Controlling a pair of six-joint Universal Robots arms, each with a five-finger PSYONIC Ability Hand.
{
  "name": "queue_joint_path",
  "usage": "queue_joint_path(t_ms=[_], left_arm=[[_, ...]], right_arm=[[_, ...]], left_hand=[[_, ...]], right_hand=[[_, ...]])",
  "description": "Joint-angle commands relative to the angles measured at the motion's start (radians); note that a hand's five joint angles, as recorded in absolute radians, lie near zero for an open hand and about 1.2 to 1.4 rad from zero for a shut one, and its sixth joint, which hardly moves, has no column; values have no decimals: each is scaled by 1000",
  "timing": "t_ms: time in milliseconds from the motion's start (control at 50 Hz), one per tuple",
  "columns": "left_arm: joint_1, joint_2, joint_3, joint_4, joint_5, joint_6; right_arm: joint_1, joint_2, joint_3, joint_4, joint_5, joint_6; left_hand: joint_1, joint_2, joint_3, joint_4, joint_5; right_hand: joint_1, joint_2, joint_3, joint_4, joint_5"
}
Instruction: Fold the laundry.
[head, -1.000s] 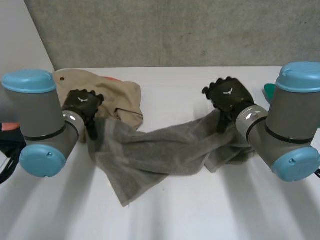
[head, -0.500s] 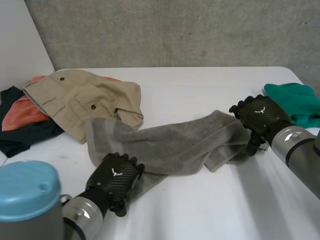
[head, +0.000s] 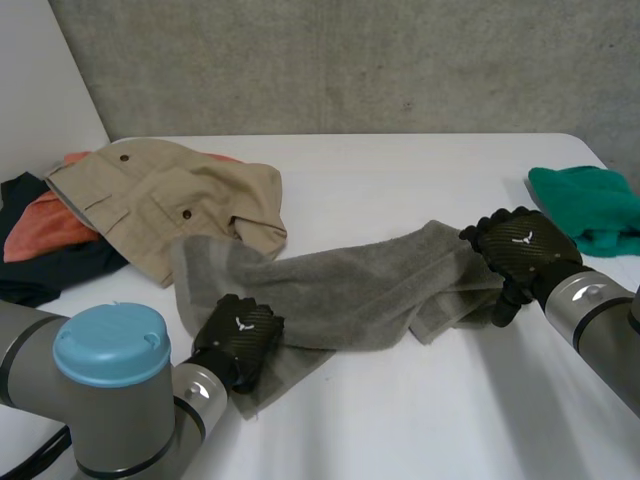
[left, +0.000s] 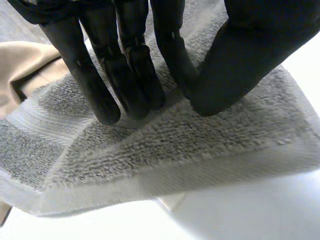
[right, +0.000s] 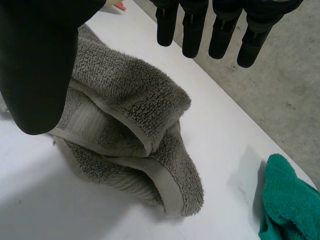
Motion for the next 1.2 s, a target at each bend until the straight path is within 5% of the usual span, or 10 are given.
queue_joint_path(t_ms=[20, 200, 240, 280, 500, 1000, 1200], left_arm=[[4, -2, 0, 43, -4, 1], [1, 43, -14, 18, 7, -3], [-8, 69, -23, -5, 16, 0], [-18, 76, -28, -28, 20, 0], [-38, 44, -9, -98, 19, -3], [-16, -56, 49, 72, -24, 99], [-19, -27, 47, 15, -26, 84]], right_arm=[[-11, -1, 10, -1, 0, 1], [-25, -20, 17, -1, -5, -1], [-31, -24, 17, -1, -12, -1], [-38, -26, 17, -1, -17, -1], [-48, -23, 20, 0, -28, -1], [-48, -24, 42, -6, -29, -2], [-51, -26, 43, -6, -29, -2]], left_hand=[[243, 241, 252, 243, 250], [243, 241, 252, 243, 250], [-318, -320, -309, -318, -311], [-578, -579, -569, -578, -570], [-579, -580, -569, -579, -571], [-277, -278, -267, -277, -269], [-373, -375, -364, -373, -366]], right_hand=[[-31, -34, -18, -24, 1], [-31, -34, -18, -24, 1], [-31, -34, -18, -24, 1], [-31, -34, -18, -24, 1], [-31, -34, -18, -24, 1], [-31, -34, -18, -24, 1], [-31, -34, -18, -24, 1]])
